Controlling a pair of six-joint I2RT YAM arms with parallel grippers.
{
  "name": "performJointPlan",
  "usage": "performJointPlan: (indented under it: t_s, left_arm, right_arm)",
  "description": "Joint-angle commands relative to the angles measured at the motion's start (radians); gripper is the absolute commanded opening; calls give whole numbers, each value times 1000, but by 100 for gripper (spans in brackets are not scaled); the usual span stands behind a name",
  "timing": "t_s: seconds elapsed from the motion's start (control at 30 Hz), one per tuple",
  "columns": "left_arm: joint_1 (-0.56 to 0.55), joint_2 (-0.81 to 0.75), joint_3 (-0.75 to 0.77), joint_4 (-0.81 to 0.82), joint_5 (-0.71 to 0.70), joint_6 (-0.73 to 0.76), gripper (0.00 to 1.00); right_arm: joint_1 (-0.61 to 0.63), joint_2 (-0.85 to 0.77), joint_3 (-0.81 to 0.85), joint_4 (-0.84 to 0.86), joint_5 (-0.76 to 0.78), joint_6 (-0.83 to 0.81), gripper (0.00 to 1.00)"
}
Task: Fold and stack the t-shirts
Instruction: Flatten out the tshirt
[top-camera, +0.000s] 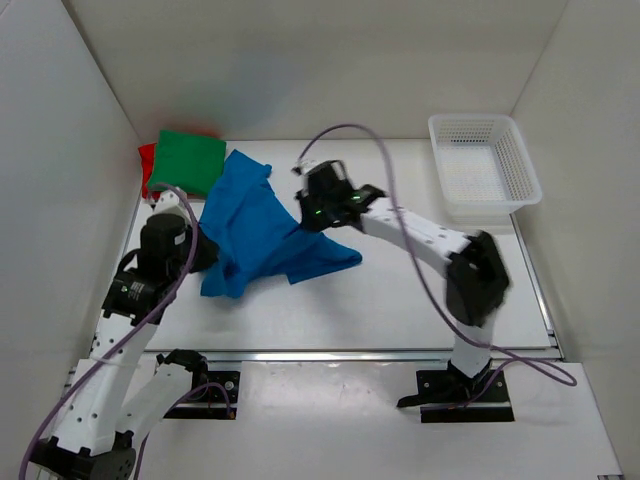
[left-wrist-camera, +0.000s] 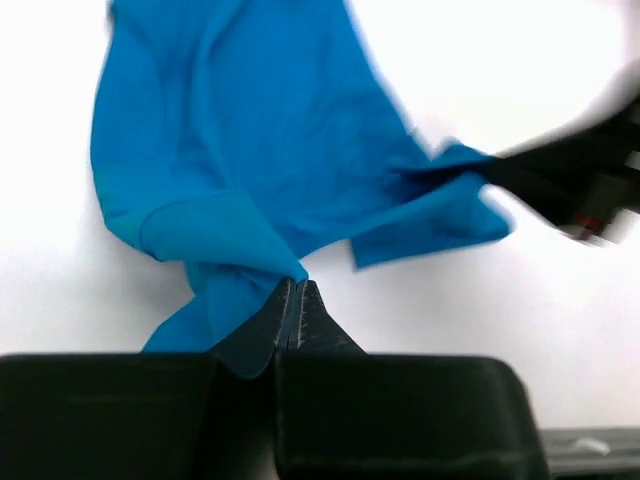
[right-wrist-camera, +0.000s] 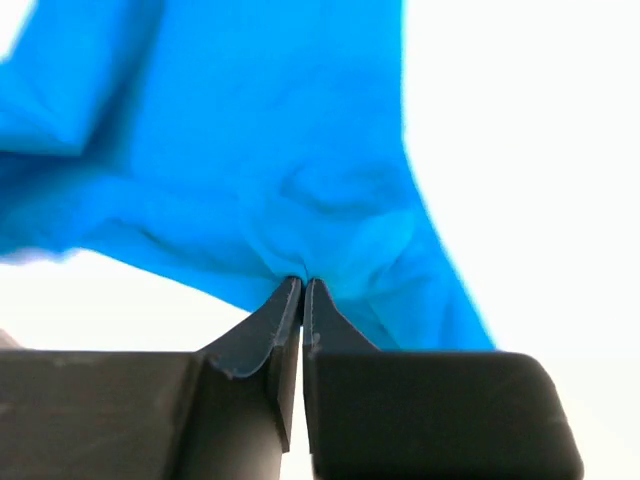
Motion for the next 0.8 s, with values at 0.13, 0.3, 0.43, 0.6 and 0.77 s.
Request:
performJointPlan:
  t_s: [0.13, 0.3, 0.43, 0.6, 0.77]
  left_arm:
    - [5, 113, 372, 56, -72, 59, 0]
    - [-2, 124, 631, 65, -175, 58, 0]
    - [-65, 142, 837, 66, -249, 71, 0]
    - [-206, 223, 1098, 44, -400, 120, 0]
    - [-256, 290, 1066, 160, -543, 238, 0]
  right_arm:
    - [-205, -634, -322, 327, 1, 190, 0]
    - [-268, -954, -439, 366, 49, 230, 0]
    - [-329, -1183, -447, 338, 69, 256, 0]
    - [-595, -1220, -292, 248, -162, 266, 0]
    - [-826, -1059, -241, 318, -402, 330, 0]
